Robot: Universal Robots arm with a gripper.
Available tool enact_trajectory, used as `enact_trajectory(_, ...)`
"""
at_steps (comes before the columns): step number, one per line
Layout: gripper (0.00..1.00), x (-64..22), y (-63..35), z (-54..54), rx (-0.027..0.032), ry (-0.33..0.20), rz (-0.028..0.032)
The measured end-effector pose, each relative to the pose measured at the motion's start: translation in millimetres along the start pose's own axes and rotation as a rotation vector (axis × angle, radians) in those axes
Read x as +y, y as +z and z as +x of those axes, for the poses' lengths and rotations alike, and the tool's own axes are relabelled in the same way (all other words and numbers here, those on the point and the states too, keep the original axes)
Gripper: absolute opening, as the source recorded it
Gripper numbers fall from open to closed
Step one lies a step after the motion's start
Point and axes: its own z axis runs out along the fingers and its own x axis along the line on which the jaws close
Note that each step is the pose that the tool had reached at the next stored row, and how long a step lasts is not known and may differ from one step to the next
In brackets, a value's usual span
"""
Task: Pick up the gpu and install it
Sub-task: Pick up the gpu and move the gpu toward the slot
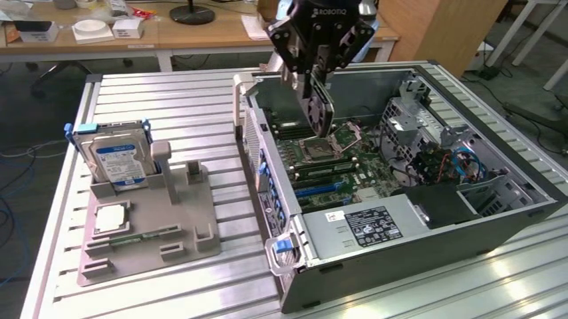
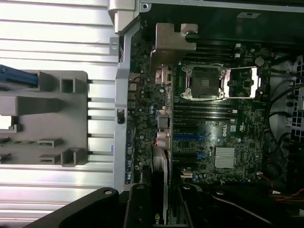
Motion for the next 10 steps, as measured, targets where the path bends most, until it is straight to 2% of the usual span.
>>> enact_trajectory(10,0.26,-0.4,0.4,-16.0,0.0,0.0,0.0)
